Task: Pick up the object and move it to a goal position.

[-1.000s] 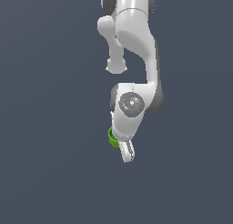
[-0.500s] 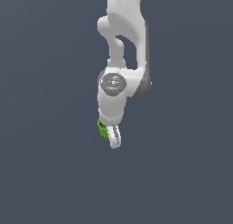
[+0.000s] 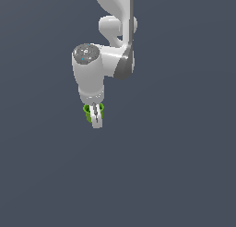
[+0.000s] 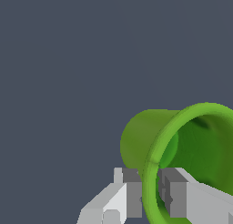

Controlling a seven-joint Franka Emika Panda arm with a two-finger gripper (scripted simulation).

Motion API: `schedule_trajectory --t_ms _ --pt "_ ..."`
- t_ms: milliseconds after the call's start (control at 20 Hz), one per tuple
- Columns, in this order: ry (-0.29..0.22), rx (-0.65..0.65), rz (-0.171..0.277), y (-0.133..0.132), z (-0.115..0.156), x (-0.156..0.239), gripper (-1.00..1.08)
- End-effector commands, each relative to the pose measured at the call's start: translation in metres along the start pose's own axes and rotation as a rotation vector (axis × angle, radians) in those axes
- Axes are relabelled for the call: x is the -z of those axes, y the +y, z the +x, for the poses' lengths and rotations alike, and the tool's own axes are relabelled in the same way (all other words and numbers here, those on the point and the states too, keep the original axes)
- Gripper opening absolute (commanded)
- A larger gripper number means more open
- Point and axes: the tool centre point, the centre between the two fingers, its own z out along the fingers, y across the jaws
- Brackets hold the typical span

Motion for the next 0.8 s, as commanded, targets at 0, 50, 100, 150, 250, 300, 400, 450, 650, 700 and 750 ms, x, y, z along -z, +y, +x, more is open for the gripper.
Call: schedule_trajectory --t_ms 0,50,100,150,250,300,400,450,650,700,750 --pt "0.0 0.0 0.002 0.021 0.015 0.012 -1.0" --pt "0.0 0.0 0.002 0.029 0.02 0.016 -1.0" --pt "0.0 0.0 0.002 0.037 0.026 0.02 -1.0" --pt "0.0 0.0 0.002 0.044 0.031 0.024 -1.0" --pt "0.0 0.0 0.002 0.058 0.042 0.031 -1.0" --pt "0.0 0.0 0.002 0.064 0.046 0.035 -1.0" --pt "0.001 0.0 0.002 0.075 0.055 0.041 -1.0" --pt "0.001 0.0 0.002 0.08 0.059 0.044 -1.0" --pt "0.003 0.0 0.002 0.094 0.07 0.052 -1.0" --pt "0.003 0.0 0.002 0.096 0.072 0.053 -1.0" --pt "0.004 0.0 0.002 0.097 0.074 0.055 -1.0"
